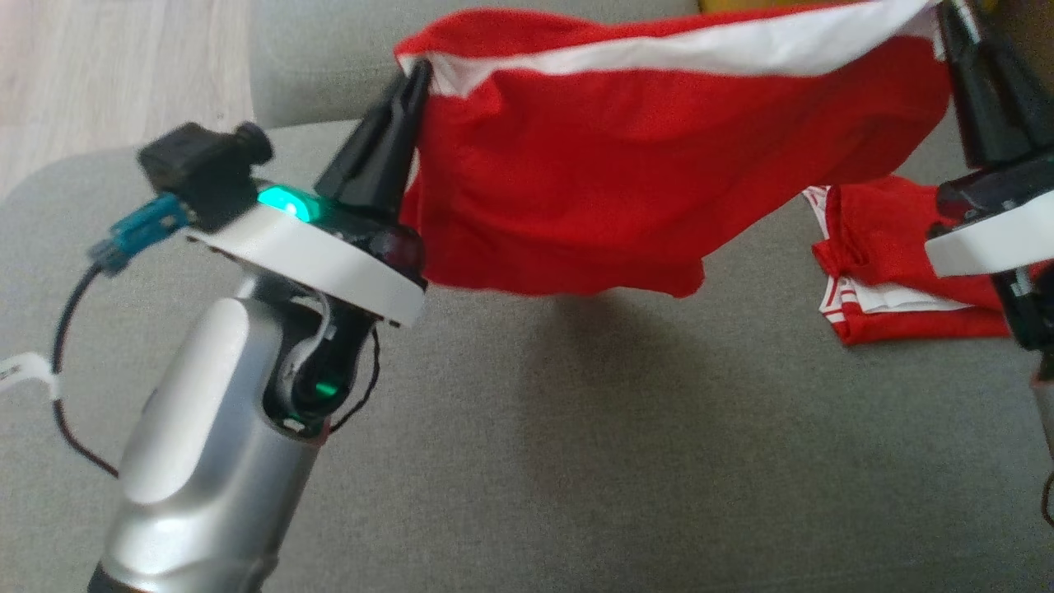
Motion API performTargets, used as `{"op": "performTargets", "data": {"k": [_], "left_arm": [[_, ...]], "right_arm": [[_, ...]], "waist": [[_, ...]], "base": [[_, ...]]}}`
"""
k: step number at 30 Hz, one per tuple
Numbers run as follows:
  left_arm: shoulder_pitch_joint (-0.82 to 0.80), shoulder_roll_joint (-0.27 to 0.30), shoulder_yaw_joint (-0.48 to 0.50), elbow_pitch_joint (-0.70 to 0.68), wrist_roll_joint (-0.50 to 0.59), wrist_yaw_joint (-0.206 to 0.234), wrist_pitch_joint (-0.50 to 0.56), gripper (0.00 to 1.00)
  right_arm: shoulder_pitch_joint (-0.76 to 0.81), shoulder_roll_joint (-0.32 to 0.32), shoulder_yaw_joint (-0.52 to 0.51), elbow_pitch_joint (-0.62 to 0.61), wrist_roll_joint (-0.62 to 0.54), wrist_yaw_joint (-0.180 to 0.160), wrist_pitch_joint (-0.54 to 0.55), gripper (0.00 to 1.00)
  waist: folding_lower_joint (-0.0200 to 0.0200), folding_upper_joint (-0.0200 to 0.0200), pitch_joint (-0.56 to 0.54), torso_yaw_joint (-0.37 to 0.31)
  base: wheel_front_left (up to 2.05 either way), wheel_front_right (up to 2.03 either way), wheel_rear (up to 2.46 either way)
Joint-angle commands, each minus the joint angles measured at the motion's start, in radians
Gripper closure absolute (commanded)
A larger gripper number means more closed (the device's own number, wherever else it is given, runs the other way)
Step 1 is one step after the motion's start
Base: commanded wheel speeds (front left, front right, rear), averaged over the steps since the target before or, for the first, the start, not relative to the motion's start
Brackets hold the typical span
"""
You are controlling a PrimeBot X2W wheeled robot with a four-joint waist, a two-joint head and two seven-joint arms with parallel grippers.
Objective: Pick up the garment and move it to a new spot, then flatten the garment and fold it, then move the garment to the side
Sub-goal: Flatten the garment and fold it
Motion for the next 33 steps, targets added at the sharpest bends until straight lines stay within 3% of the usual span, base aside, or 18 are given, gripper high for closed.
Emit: {"op": "performTargets", "data": {"k": [1,12,18,25,33], "left_arm": [[-0.057,0.028,0.053,-0.054,0.009,0.011,-0.013,1.0],[0.003,0.054,0.075,-0.188,0.031,0.064,-0.027,1.0],[-0.007,0.07,0.086,-0.178,0.035,0.081,-0.005,1.0],[-0.15,0.079,0.106,-0.057,0.03,0.065,0.02,1.0],[-0.509,0.092,0.122,0.217,0.091,0.003,-0.034,1.0]], "right_arm": [[-0.026,-0.006,-0.005,-0.046,-0.01,0.007,0.001,1.0],[0.082,0.041,-0.091,-0.233,-0.054,0.007,0.079,1.0],[0.082,0.039,-0.094,-0.241,-0.046,0.007,0.11,1.0],[-0.092,-0.016,0.003,-0.132,0.01,0.007,0.127,1.0],[-0.526,-0.025,0.152,0.168,0.075,0.007,0.067,1.0]], "waist": [[0.0,0.0,-0.016,-0.002],[0.0,0.0,-0.046,-0.003],[0.0,0.0,-0.035,-0.007],[0.0,0.0,0.073,-0.008],[0.0,0.0,0.243,-0.011]], "base": [[0.0,0.0,0.0],[0.0,0.0,0.0],[0.0,0.0,0.0],[0.0,0.0,0.0],[0.0,0.0,0.0]]}}
